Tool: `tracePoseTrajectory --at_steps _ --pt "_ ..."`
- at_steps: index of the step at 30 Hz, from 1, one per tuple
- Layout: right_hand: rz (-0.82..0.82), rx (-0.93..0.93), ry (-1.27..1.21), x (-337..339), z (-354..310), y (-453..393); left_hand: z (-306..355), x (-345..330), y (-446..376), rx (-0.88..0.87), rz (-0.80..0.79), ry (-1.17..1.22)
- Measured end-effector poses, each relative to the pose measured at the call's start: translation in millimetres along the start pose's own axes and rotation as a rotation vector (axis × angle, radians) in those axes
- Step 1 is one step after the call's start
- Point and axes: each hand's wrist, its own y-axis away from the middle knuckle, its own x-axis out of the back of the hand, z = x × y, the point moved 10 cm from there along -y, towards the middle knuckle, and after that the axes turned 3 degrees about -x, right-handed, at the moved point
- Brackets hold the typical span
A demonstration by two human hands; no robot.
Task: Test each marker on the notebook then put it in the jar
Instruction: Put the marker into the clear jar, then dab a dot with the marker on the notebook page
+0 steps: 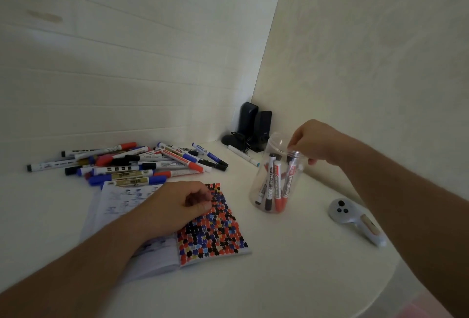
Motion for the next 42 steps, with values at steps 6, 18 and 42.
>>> tracePoseTrajectory --at_steps 6,18,42 --pt "0.035 -0.054 0.034 -2 4 -8 -10 9 -1 0.033 0.065 -0.064" --pt "0.373 0.624 -0.348 -41 -102 86 -95 92 4 0.39 0.362 -0.63" --pt "-0.459 0.25 -1.201 -193 -97 50 35 28 -7 -0.408 0.288 -0.472"
